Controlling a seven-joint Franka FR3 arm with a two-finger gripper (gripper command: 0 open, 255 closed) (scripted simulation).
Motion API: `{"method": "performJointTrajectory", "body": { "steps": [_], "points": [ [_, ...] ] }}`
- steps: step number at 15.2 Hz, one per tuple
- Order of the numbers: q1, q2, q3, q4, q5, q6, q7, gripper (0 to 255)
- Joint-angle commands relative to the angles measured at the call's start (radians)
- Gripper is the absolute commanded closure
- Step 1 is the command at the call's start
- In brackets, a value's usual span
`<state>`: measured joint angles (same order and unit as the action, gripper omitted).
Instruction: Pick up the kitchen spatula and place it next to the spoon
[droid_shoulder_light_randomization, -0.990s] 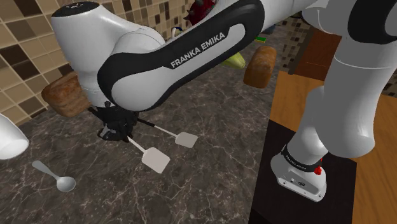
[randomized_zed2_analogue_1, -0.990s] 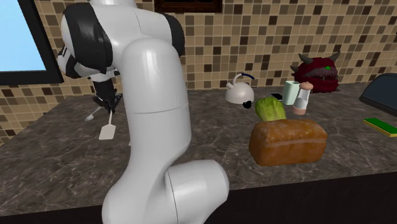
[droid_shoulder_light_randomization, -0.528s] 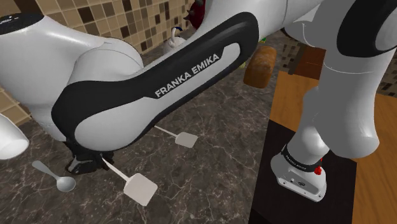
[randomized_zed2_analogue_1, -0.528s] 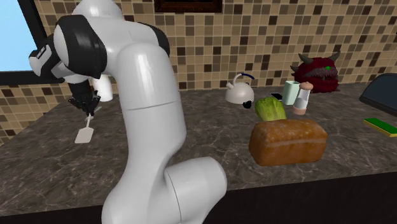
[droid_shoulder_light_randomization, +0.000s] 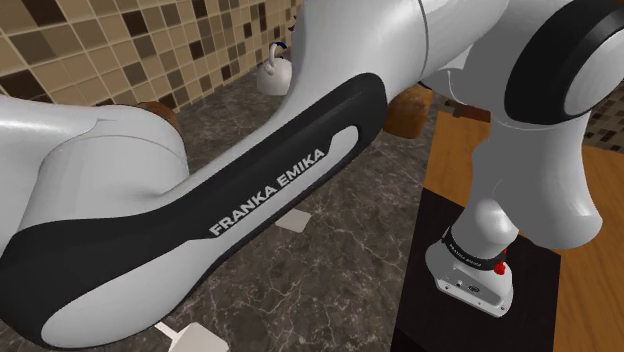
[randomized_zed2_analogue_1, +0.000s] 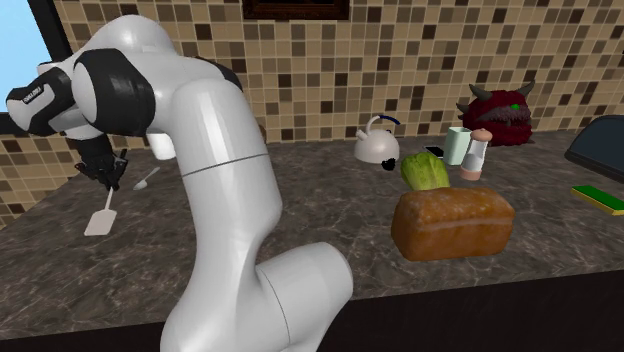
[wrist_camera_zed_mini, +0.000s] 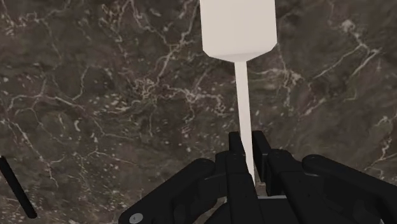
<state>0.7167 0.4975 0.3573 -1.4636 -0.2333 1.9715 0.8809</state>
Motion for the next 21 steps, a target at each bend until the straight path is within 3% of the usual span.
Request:
{"method": "performJointTrajectory", "body": {
  "steps": [1, 11, 19, 20, 21],
  "points": [
    [0.003, 0.01, -0.002, -0.007, -0.004, 0.017, 0.005, 255],
    [0.005, 0.054, -0.014, -0.076, -0.026, 0.127, 0.024, 255],
    [0.005, 0.054, -0.014, -0.076, -0.026, 0.127, 0.024, 255],
    [0.005, 0.054, -0.014, -0.076, -0.026, 0.127, 0.024, 0],
    [0.005, 0.054, -0.014, -0.076, -0.026, 0.127, 0.024, 0]
  ]
}}
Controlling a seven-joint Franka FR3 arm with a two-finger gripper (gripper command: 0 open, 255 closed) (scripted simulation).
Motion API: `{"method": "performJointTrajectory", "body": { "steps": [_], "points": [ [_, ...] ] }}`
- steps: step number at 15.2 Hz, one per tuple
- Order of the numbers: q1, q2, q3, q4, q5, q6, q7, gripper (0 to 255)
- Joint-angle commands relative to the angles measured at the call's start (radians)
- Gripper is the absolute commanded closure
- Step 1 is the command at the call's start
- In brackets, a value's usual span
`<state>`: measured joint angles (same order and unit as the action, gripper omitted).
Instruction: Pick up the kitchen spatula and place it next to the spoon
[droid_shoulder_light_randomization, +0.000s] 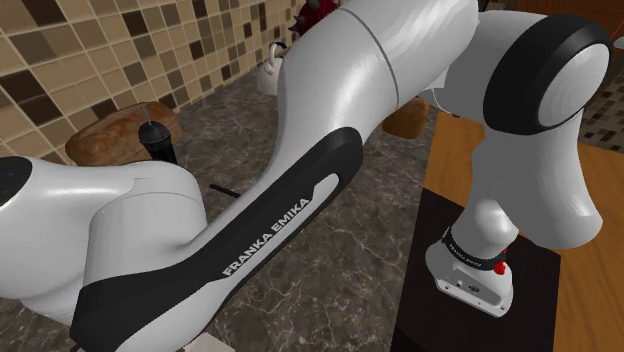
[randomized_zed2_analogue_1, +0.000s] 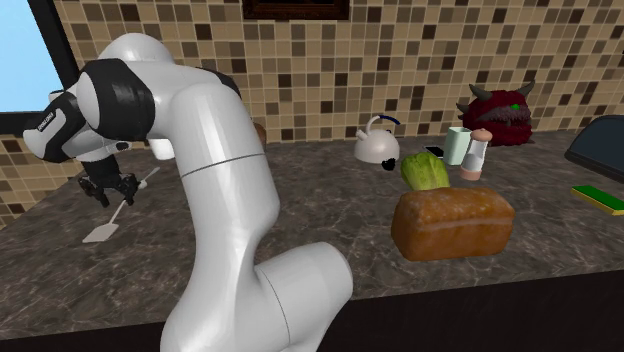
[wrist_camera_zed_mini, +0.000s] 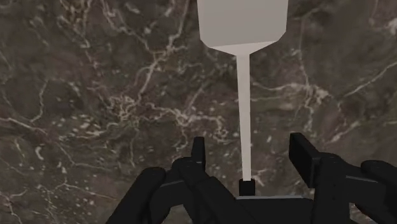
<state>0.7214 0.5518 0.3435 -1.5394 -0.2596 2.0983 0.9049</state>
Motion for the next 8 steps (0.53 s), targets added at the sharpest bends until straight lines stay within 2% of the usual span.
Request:
{"method": "performJointTrajectory", "body": {
  "steps": [1, 4, 8],
  "points": [
    [0.0, 0.0, 0.0, 0.0, 0.0, 0.0, 0.0, 0],
    [0.0, 0.0, 0.0, 0.0, 0.0, 0.0, 0.0, 0],
    [-0.002, -0.051, 0.013, 0.051, 0.022, -0.099, -0.014, 0]
  ]
}}
